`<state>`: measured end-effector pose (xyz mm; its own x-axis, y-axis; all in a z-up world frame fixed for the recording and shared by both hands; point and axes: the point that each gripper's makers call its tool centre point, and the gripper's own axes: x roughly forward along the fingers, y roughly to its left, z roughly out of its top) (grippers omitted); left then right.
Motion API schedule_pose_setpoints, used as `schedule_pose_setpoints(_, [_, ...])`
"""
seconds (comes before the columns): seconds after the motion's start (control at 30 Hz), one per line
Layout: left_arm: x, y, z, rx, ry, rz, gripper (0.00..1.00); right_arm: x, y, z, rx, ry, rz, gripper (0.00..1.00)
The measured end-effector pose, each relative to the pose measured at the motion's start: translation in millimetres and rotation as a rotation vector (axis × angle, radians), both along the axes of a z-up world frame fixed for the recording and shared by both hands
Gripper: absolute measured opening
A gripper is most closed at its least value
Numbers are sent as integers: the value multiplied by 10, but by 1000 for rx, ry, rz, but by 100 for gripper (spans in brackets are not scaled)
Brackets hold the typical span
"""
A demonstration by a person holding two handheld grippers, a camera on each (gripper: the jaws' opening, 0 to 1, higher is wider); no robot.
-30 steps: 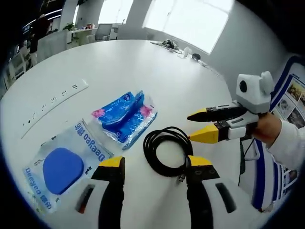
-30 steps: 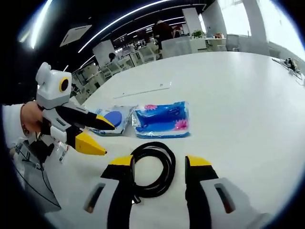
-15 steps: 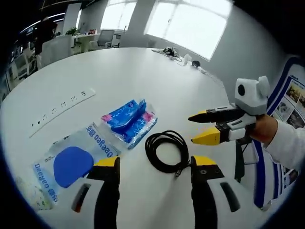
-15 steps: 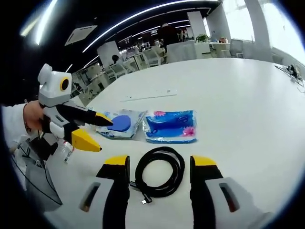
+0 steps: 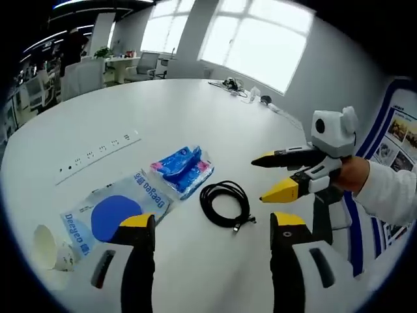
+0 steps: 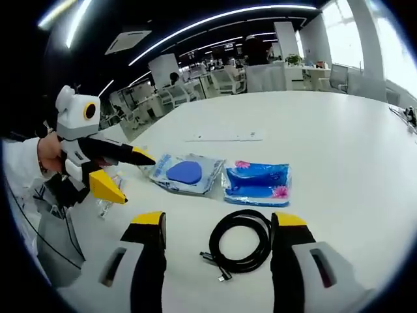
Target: Arrange the tabletop items into an orderly group along one side of the table until the central work area is clear of visible clutter.
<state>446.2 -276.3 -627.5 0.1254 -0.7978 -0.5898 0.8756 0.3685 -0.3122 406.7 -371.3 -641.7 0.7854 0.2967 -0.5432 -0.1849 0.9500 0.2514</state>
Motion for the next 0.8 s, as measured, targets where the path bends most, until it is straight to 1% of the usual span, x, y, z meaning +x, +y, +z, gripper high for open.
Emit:
schedule_pose_setpoints(0.2, [6,225,69,-17,-4,41,75,-1,197,85,11,-14,40,71])
schedule_pose_setpoints(0.3, [-40,355,128,-26,-11,55,76,-10,285,128,15,-16,59,73])
schedule_pose_setpoints(0.43, [-73,516,188,-39,-17,84,77,-9,393,186,22,-25,80,74])
schedule_pose_setpoints(0.5, [-70,598,234,-55,-22,108,78,-8,462,219,38,-29,89,74])
schedule_pose_setpoints(0.6, [-97,717,276,-59,-29,124,79,-10,560,263,54,-36,98,74])
schedule_pose_setpoints(0.63, [-112,752,301,-70,-30,130,79,-14,605,275,56,-36,105,74])
schedule_pose_setpoints(0.73, [-137,865,323,-73,-35,144,79,-29,699,294,52,-35,123,74])
schedule_pose_setpoints(0.8, [-152,924,349,-87,-29,159,79,-39,778,313,54,-36,136,74])
